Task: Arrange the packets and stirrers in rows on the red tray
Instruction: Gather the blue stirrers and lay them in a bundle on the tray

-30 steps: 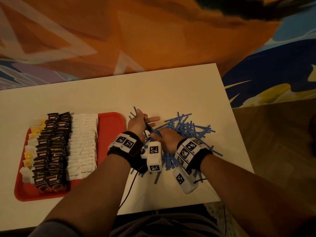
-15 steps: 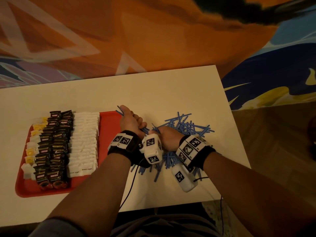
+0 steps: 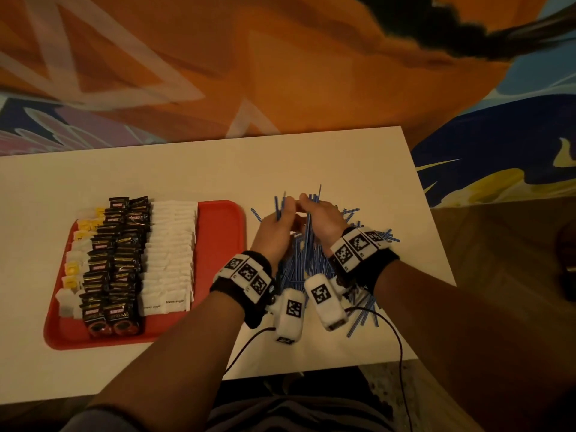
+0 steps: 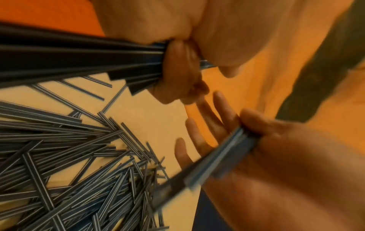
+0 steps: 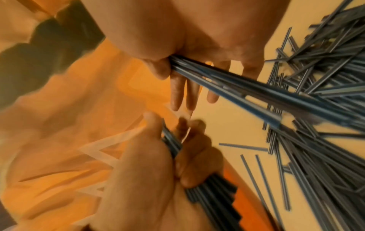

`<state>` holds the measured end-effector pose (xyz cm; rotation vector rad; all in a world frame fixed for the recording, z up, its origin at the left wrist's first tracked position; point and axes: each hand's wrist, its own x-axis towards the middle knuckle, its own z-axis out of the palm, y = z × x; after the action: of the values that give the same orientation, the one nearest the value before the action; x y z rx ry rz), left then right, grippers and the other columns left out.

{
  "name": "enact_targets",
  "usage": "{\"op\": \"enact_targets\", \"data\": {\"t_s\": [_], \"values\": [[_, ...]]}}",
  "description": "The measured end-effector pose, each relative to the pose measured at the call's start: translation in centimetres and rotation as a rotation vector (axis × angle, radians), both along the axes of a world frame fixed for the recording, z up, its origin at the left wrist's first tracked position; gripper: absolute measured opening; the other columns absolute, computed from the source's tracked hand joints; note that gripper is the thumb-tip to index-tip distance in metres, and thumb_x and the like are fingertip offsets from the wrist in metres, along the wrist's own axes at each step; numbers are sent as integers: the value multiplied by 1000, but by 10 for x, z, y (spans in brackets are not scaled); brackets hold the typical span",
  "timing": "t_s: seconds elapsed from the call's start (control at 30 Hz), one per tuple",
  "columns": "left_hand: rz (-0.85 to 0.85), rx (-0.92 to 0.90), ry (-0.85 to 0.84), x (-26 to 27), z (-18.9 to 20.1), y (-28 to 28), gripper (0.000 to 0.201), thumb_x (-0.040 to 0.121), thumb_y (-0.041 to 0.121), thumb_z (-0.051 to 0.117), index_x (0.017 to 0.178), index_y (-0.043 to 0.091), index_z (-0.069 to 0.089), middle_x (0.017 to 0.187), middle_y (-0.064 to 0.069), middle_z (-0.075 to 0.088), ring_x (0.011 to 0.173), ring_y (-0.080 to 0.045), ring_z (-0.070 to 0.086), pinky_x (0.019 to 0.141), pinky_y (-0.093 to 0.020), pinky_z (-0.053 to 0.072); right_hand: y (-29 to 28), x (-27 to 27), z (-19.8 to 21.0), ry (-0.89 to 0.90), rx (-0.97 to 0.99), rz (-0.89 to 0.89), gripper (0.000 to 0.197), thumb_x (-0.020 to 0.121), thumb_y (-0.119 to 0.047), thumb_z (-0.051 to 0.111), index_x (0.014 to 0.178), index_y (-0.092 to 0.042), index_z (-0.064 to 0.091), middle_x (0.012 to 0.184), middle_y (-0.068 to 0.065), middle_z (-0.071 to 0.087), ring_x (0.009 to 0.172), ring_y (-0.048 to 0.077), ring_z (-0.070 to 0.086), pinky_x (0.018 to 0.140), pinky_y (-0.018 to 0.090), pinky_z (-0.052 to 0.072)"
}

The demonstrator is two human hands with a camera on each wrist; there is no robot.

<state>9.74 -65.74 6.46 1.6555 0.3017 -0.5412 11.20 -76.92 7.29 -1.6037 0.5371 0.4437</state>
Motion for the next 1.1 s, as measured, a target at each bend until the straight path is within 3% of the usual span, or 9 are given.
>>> {"op": "enact_targets", "data": {"t_s": [0.1,0.2,0.3,0.37,0.47,0.67,0.87,1.0,1.1], "values": [[-157,62,-8,0,4,2,78,80,88,34,96,19,69,78,-2,72,60,-16,62,65,-32,51,8,-1,3,56,27,47,39,98,-43,43,97,-26,78,113,19,70,98,36,67,91,51,53],[-243,-48,-75,-1,13,9,50,100,56,38,84,16,62,58,6,63,50,-4,58,52,-22,45,10,-7,11,119,193,49,42,98,-50,42,97,-28,79,113,11,71,97,35,65,90,47,54],[-317,-176,-81,-2,19,22,28,103,28,49,89,8,61,56,11,64,58,-1,63,62,-18,47,12,-12,18,159,367,70,45,98,-52,43,105,-22,76,118,8,70,113,35,60,100,46,47],[-355,-207,-67,-3,24,29,29,103,19,49,84,1,61,50,11,59,53,1,59,59,-15,45,15,-14,24,172,446,61,47,100,-51,41,111,-18,72,127,14,64,110,35,61,94,44,49],[-371,-231,-88,-1,27,34,42,103,20,50,63,11,52,45,5,47,47,-9,51,56,-23,43,22,-15,31,137,513,16,49,100,-50,39,115,-15,68,128,17,62,100,41,61,78,37,49],[-120,-201,-59,9,33,43,46,105,31,45,64,12,54,41,2,39,41,-13,39,49,-26,36,35,-25,35,118,504,-98,62,91,-65,45,107,-8,66,84,10,60,71,24,59,68,37,53],[191,-409,-12,26,35,62,31,106,23,42,79,11,49,43,1,32,40,-14,28,39,-24,30,75,-52,23,365,545,15,72,93,-70,31,122,-10,58,95,8,64,84,24,59,79,39,47],[246,-470,-2,33,35,74,30,106,21,44,78,11,50,44,1,29,44,-13,36,52,-29,46,92,-53,21,388,639,1,75,95,-66,35,130,-4,57,118,15,62,105,31,59,102,46,43],[305,-563,40,34,38,83,27,107,23,42,84,10,48,46,1,32,46,-15,47,57,-33,57,95,-46,21,391,656,-11,71,91,-66,47,121,-3,62,110,14,60,100,30,55,101,44,41]]}}
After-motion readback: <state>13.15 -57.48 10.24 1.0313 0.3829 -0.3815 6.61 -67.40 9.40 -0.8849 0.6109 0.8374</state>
